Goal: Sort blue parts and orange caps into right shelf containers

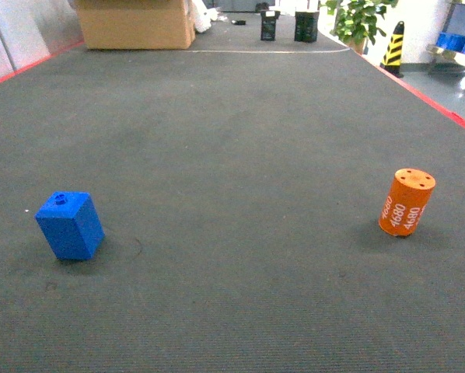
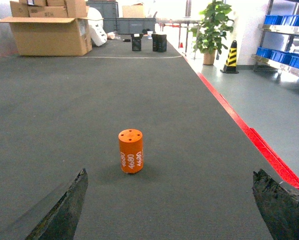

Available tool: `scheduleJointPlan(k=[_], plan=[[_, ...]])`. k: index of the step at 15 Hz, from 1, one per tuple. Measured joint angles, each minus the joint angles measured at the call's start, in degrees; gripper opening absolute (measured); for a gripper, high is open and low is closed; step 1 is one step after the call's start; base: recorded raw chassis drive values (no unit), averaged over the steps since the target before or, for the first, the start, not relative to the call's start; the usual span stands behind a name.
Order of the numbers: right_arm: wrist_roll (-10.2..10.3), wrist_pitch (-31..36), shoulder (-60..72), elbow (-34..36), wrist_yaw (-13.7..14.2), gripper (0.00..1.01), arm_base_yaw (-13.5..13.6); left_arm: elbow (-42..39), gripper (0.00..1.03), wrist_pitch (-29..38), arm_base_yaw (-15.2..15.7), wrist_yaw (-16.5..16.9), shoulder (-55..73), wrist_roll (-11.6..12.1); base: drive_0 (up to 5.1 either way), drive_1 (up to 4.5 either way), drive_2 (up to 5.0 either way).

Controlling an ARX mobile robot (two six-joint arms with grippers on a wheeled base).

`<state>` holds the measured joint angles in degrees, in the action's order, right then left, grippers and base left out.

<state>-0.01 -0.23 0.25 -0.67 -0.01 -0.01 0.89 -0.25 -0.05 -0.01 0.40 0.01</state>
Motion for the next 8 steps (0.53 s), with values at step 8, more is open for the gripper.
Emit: scheduleJointPlan(k=[8], plan=[[0.00, 0.00, 0.00, 0.00, 0.02, 0.98, 0.00, 0.02, 0.98, 0.00, 0.00, 0.00, 0.00, 0.00, 0.0, 0.00, 0.0]])
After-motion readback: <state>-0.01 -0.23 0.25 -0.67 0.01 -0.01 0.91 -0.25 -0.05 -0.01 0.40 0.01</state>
